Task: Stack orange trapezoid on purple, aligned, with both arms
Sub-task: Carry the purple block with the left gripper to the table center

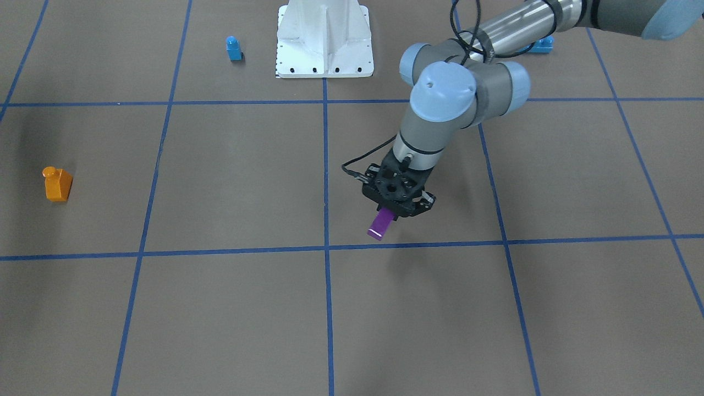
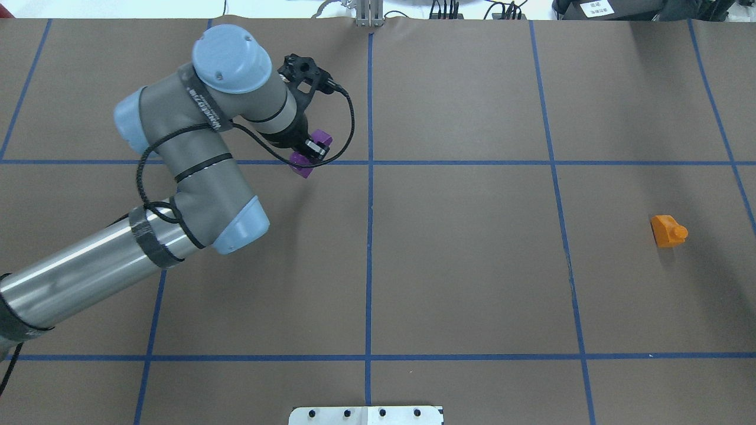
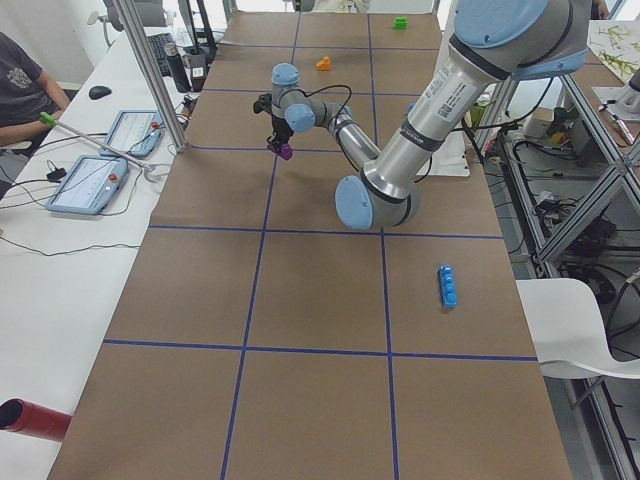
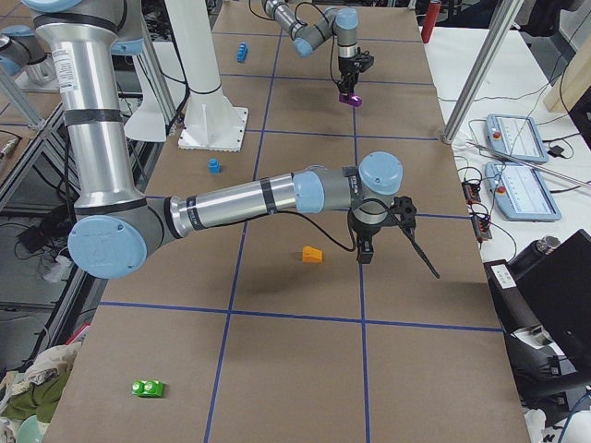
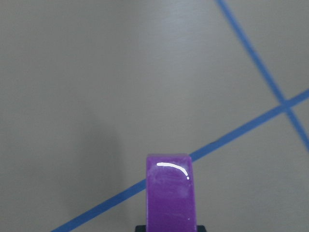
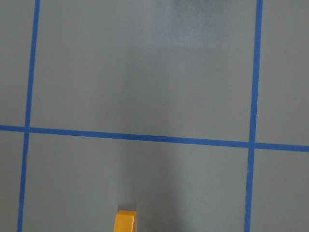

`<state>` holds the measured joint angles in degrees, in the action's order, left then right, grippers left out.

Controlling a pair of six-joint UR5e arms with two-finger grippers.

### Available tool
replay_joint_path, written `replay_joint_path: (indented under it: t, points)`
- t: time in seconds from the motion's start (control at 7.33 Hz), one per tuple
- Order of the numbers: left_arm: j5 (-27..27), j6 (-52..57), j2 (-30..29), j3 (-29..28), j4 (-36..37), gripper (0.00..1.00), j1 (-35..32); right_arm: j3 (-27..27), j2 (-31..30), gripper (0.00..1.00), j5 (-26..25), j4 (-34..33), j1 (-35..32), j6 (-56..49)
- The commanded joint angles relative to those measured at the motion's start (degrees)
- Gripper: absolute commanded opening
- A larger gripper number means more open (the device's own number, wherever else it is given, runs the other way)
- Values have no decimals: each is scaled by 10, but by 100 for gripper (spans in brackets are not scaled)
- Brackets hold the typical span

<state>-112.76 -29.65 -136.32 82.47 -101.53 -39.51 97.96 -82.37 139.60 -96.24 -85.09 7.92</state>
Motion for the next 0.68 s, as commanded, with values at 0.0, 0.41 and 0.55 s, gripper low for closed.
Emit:
replay_joint_path:
  t: [0.0, 0.41, 0.55]
  points:
    - [30, 8, -92, -110, -8, 0, 37, 0, 0, 100, 1, 0, 0, 3]
    - [62, 11, -94, -130, -9, 0, 70, -2, 0, 100, 2, 0, 0, 12]
    - [82, 11, -97, -137, -9, 0, 83, -4, 0, 100, 2, 0, 0, 12]
